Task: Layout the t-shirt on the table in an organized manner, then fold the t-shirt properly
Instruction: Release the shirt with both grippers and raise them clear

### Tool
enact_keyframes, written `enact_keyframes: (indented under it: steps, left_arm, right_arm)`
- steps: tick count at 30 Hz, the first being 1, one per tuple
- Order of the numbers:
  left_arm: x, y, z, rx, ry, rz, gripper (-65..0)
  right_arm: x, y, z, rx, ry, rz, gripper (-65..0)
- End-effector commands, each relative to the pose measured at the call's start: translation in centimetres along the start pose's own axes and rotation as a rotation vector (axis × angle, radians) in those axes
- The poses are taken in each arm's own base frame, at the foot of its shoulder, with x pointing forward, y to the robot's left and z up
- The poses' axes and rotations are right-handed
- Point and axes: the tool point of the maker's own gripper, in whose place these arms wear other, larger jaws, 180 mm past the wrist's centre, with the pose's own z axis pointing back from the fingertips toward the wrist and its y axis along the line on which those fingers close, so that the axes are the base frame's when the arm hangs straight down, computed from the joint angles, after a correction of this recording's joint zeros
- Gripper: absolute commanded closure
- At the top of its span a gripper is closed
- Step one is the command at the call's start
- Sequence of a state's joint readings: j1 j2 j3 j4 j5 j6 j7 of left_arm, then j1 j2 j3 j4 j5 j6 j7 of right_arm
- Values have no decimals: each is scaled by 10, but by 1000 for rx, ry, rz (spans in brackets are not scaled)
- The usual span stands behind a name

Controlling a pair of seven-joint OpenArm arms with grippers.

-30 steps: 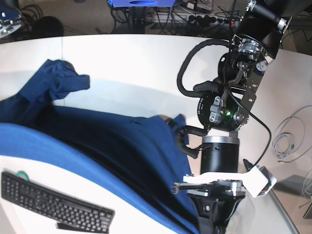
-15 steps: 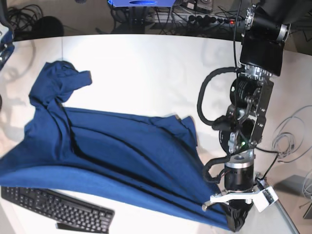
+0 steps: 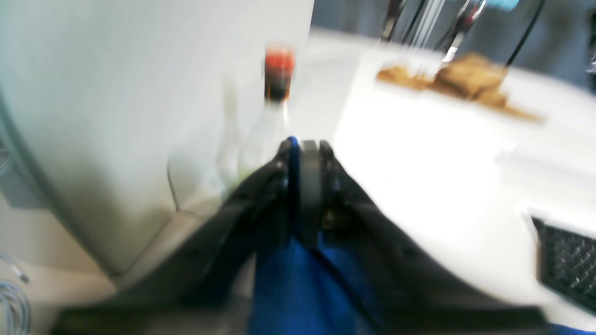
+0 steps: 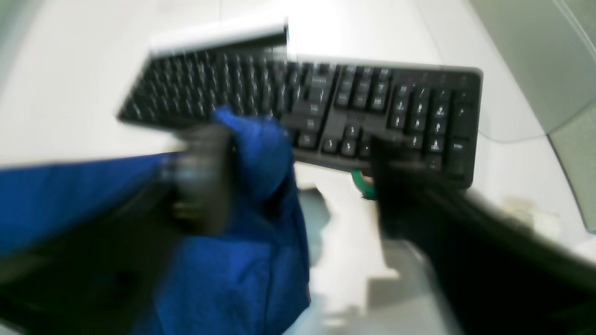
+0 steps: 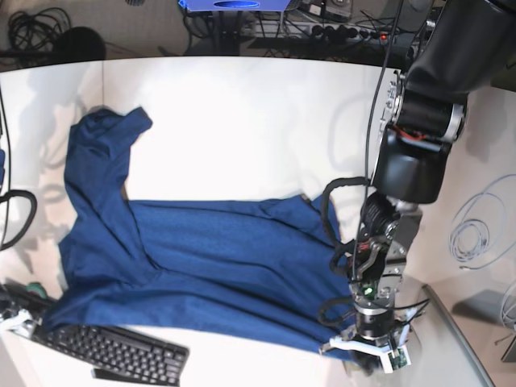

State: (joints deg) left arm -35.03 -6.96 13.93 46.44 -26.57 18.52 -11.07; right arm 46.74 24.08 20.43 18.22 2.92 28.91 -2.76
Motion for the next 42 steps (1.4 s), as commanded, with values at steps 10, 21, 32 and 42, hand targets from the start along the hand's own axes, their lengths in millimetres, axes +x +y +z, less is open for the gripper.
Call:
enact_keyframes:
  steps: [10, 21, 32, 42]
  left_arm:
    - [50, 2, -8, -12, -128, 15, -650]
    - [-34, 78, 127, 11, -9, 57, -650]
    - [-71, 106, 233, -60, 143, -49, -650]
    - [-79, 114, 240, -73, 178, -91, -650]
  right_arm:
    - [1, -34, 25, -62, -24, 95, -650]
    - [-110, 29, 129, -23, 267, 411, -650]
    - [-235, 55, 166, -23, 527, 425, -650]
    - [-303, 82, 169, 46, 669, 303, -389]
